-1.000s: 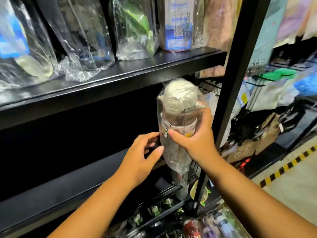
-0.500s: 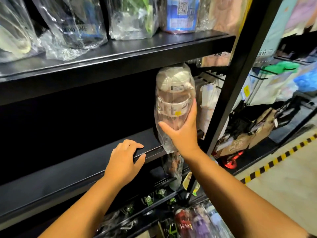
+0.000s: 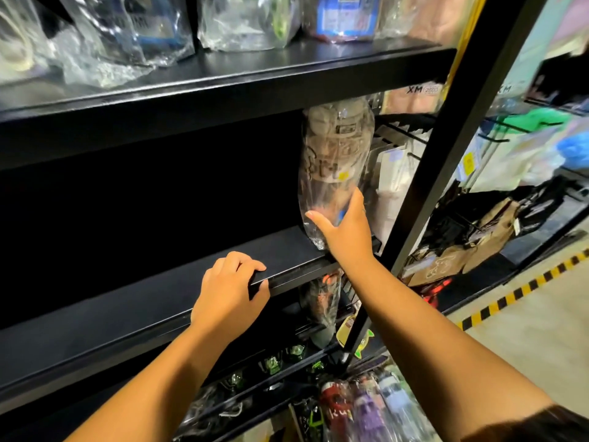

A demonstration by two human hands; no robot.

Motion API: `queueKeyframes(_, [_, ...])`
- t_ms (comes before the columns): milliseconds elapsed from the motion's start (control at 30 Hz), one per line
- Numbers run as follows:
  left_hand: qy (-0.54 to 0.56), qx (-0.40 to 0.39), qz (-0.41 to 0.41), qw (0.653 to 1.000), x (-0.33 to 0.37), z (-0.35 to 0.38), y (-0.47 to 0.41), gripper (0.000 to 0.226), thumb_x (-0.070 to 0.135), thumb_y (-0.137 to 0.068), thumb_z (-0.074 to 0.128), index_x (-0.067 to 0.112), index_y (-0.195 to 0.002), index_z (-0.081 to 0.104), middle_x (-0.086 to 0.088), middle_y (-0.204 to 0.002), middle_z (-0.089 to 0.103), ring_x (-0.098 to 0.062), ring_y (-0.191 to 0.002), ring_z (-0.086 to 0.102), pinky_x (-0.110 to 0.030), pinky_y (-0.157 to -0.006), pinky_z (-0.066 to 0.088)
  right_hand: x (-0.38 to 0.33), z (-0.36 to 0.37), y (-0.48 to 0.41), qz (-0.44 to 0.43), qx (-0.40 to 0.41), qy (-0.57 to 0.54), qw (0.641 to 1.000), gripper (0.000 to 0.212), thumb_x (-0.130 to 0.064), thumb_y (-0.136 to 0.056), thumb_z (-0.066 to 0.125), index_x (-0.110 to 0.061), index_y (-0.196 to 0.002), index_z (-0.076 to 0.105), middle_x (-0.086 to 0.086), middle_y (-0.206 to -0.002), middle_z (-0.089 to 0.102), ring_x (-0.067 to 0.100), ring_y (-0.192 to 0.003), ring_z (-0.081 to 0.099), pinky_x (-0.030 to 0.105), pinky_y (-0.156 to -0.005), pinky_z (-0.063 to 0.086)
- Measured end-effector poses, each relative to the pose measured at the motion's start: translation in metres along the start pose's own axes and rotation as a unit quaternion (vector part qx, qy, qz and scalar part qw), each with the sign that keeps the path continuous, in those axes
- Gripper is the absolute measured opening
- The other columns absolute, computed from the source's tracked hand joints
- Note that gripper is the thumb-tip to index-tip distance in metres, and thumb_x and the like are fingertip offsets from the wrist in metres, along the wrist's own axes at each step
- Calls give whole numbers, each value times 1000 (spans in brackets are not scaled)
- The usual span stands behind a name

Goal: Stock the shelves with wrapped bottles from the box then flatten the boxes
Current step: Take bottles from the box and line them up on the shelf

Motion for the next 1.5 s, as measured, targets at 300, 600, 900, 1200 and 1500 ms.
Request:
queueKeyframes(300, [-20,17,13,1000,1,1,0,27,25,-86,73,16,-111,68,0,-108,60,-25,-99,59,-43,-86,48,8,1,-20,43,42,31,998,93,-47,-86,71,-19,-157,18,3,-158,28,20,-142,33,25,-100,32])
queueKeyframes(600, [-7,2,-4,1000,-5,8,0,29,35,-90,61,22,-115,65,4,-113,55,-25,-102,55,-32,-80,41,12,1,-15,60,39,46,996,94,-52,-87,67,-21,-158,14,5,-158,33,26,-144,33,41,-111,36])
queueKeyframes(900, [-15,36,10,999,-7,-16,22,44,44,-85,53,17,-117,68,0,-117,64,-23,-112,60,-41,-102,38,-2,15,71,-4,31,262,965,95,-60,-90,57,-12,-158,10,11,-164,15,29,-151,14,51,-120,18])
queueKeyframes(1200, [-69,66,-74,993,-72,-68,126,56,45,-81,61,15,-128,64,-13,-140,56,-34,-136,47,-58,-112,30,-51,93,177,-110,-69,386,913,77,-59,-91,54,-22,-154,28,10,-164,13,35,-151,7,59,-116,13])
queueKeyframes(1500, [-135,84,-246,956,-128,-109,262,60,51,-84,48,17,-133,56,-10,-146,48,-32,-141,40,-50,-115,22,-101,215,278,-285,-230,347,863,68,-52,-87,59,-20,-145,43,14,-158,30,39,-146,23,64,-112,22])
Point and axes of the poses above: each hand's wrist, its own y-axis away from the middle knuckle, its own z-axis out of the palm, x = y × z, the point moved 5 cm from there along -y, towards the middle knuckle
